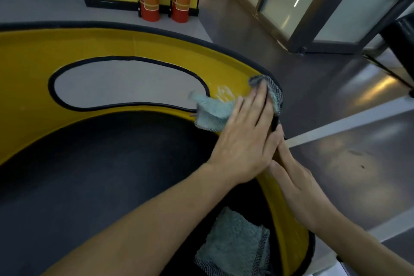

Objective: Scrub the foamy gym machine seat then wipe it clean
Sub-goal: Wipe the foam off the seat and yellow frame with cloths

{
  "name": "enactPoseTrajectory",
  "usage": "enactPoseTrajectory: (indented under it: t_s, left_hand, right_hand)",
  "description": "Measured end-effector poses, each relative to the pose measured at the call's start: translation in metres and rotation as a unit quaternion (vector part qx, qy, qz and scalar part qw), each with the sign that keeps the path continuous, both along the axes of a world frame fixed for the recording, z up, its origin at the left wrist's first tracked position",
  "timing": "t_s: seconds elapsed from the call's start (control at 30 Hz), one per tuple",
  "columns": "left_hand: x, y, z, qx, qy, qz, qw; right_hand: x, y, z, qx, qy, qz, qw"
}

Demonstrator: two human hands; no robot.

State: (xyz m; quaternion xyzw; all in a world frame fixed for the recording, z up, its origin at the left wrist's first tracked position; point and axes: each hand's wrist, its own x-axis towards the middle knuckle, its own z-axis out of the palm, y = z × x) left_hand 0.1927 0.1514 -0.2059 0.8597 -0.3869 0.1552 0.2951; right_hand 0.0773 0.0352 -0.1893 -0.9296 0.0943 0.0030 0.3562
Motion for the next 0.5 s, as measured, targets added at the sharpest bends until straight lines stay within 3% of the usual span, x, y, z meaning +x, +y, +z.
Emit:
enactPoseTrajectory:
  t_s: [0.07,0.2,0.33,0.43,0.5]
  left_hand:
    - [0.019,0.008,-0.008,0.028,-0.03,0.042,0.998]
    - [0.063,0.041,-0.007,0.016,0.03,0.193,0.981]
    - [0.05,0.04,-0.014,0.041,0.034,0.151,0.987]
    - [0.041,0.047,-0.036,0.175,-0.062,0.053,0.981]
    - [0.059,0.066,-0.038,0.198,-0.093,0.095,0.971]
  right_hand:
    - [-0.001,0.001,0.001,-0.004,0.001,-0.007,1.0]
    - [-0.003,-0.001,0.0,0.001,0.007,-0.013,1.0]
    - [-0.001,-0.001,0.0,-0.012,0.006,-0.01,1.0]
    - [-0.002,0.001,0.001,-0.01,0.007,-0.016,1.0]
    - [-0.003,0.001,0.002,0.001,0.006,-0.012,1.0]
